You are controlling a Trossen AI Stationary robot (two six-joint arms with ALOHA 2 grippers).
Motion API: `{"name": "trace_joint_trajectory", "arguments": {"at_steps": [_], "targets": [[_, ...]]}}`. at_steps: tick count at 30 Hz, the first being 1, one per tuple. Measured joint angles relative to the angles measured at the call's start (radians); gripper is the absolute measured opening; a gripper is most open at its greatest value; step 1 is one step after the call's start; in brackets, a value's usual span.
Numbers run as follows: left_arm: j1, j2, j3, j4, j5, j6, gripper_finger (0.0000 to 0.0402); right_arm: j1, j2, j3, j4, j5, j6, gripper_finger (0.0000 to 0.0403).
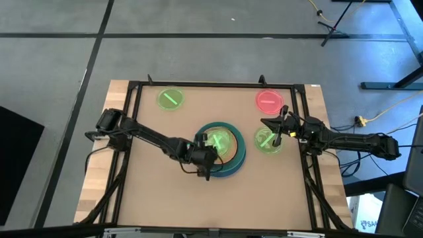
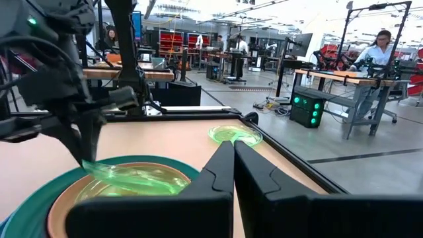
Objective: Stack plastic plates
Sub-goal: Stack the light green plate on the light green plate
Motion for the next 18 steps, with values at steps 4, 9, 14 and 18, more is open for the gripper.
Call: {"name": "trace_joint_trajectory", "arguments": {"at_steps": [4,9,14,18], "targets": [[0.024,0.000,-0.015,0.005,0.070,0.005,0.0028,0.000,0.000,0.000,0.000,0.000,0.000,0.0003],[0.042,0.000,0.004,-0.006,0.170,-0.047,0.0082,0.000,0.000,0.000,0.001,0.016,0.000,0.0003],[0.034,-0.014,0.055,-0.056,0.170,-0.048,0.0107,0.000,0.000,0.000,-0.007,0.044,0.000,0.0003],[0.019,-0.044,0.064,-0.075,0.120,-0.047,0.0109,0.000,0.000,0.000,-0.011,0.045,0.002,0.0003]]}}
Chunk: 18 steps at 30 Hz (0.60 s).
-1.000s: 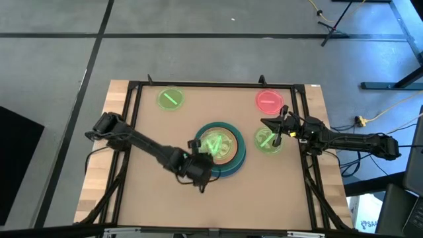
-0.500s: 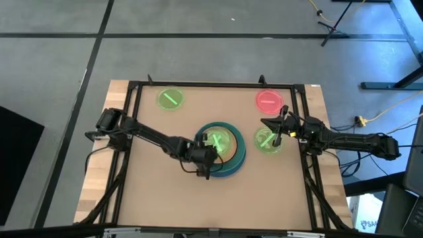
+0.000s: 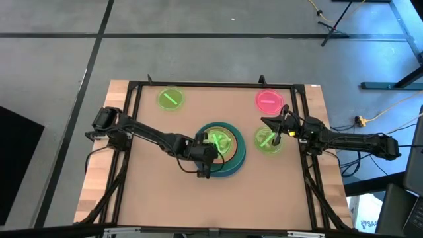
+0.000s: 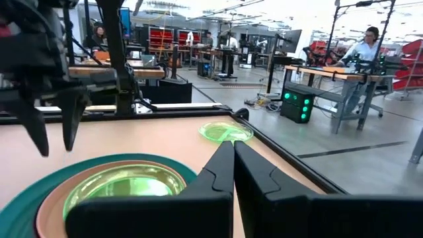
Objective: Stack plastic plates
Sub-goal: Stack the light green plate on the light green plate
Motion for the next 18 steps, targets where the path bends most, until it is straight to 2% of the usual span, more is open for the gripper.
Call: {"name": "trace_joint_trajectory", "arguments": {"at_steps": [5,10,13,18], "targets": [[-0.005,-0.042,-0.004,-0.037,-0.002,0.001,0.0110,0.000,0.000,0.000,-0.002,0.000,0.010,0.0003],[-0.001,-0.128,-0.066,-0.037,-0.042,0.010,0.0110,0.000,0.000,0.000,-0.005,0.001,0.025,0.0010],[0.016,-0.204,-0.135,-0.031,-0.082,-0.009,0.0110,0.000,0.000,0.000,-0.009,0.008,0.033,0.0040],[0.059,-0.365,-0.280,-0.028,-0.148,-0.075,0.0110,0.000,0.000,0.000,-0.016,0.008,0.056,0.0115]]}}
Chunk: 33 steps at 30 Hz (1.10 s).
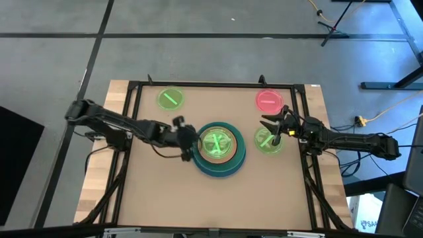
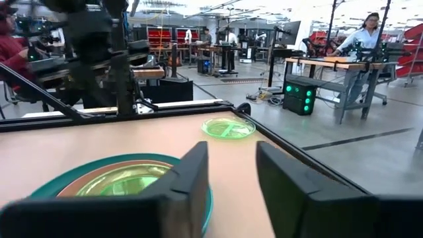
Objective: Stack plastic plates
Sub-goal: Stack the light green plate on the light green plate
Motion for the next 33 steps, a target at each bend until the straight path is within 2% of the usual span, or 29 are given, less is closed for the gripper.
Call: {"name": "trace_joint_trajectory", "arguments": {"at_steps": [6,10,17,22,27,33], "targets": [[0.104,-0.161,-0.157,-0.072,-0.071,-0.128,0.0110,0.000,0.000,0.000,0.003,0.000,-0.007,0.0164],[0.234,-0.166,-0.225,-0.121,-0.028,-0.164,0.0110,0.000,0.000,0.000,0.003,0.001,-0.009,0.0169],[0.489,-0.045,-0.270,-0.073,0.052,0.048,0.0110,0.000,0.000,0.000,0.003,0.033,-0.044,0.0170],[0.638,0.064,-0.270,0.035,0.137,0.198,0.0110,0.000,0.000,0.000,0.003,0.045,-0.078,0.0170],[0.721,0.151,-0.270,0.129,0.143,0.313,0.0110,0.000,0.000,0.000,0.003,0.049,-0.085,0.0170],[0.768,0.203,-0.266,0.189,0.153,0.387,0.0105,0.000,0.000,0.000,-0.019,0.049,-0.073,0.0170]]}}
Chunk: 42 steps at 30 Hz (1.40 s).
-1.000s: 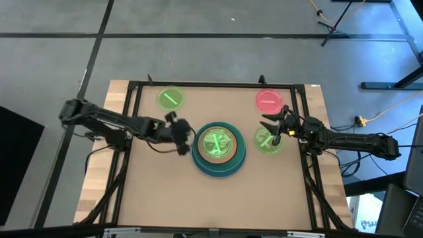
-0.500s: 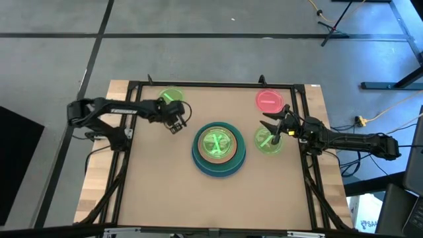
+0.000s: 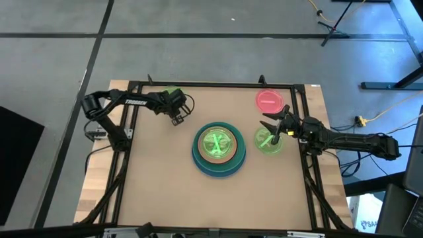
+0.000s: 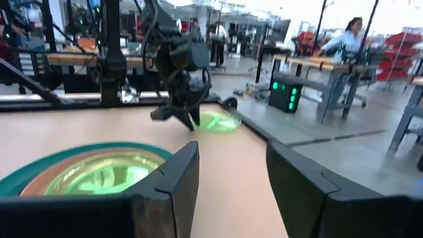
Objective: Stack plastic plates
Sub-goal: Stack the light green plate on the light green plate
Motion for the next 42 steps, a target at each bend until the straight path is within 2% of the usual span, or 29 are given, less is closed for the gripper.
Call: {"name": "trace_joint_trajectory", "arguments": {"at_steps": [8,11,15,19,24,28,32,42], "targets": [[0.000,0.005,-0.001,0.022,-0.024,0.036,0.0008,0.000,0.000,0.000,-0.033,0.010,0.016,0.0170],[-0.011,0.007,0.005,0.020,-0.069,0.033,0.0008,0.000,0.000,0.000,-0.032,0.012,0.015,0.0170],[-0.086,-0.016,0.071,-0.057,-0.074,0.019,0.0003,0.000,0.000,0.000,-0.032,0.012,0.016,0.0170],[-0.204,-0.054,0.147,-0.102,-0.070,-0.020,0.0003,0.000,0.000,0.000,-0.032,0.013,0.016,0.0170],[-0.384,-0.074,0.263,-0.099,0.002,-0.031,0.0002,0.000,0.000,0.000,-0.032,0.013,0.018,0.0170],[-0.526,-0.072,0.318,0.019,0.062,-0.024,0.0002,0.000,0.000,0.000,-0.033,0.011,0.028,0.0170],[-0.641,-0.071,0.323,0.141,0.078,-0.023,0.0002,0.000,0.000,0.000,-0.039,0.009,0.068,0.0170],[-0.798,0.020,0.324,0.278,0.074,-0.031,0.0002,0.001,0.000,0.000,-0.046,-0.135,0.224,0.0170]]}}
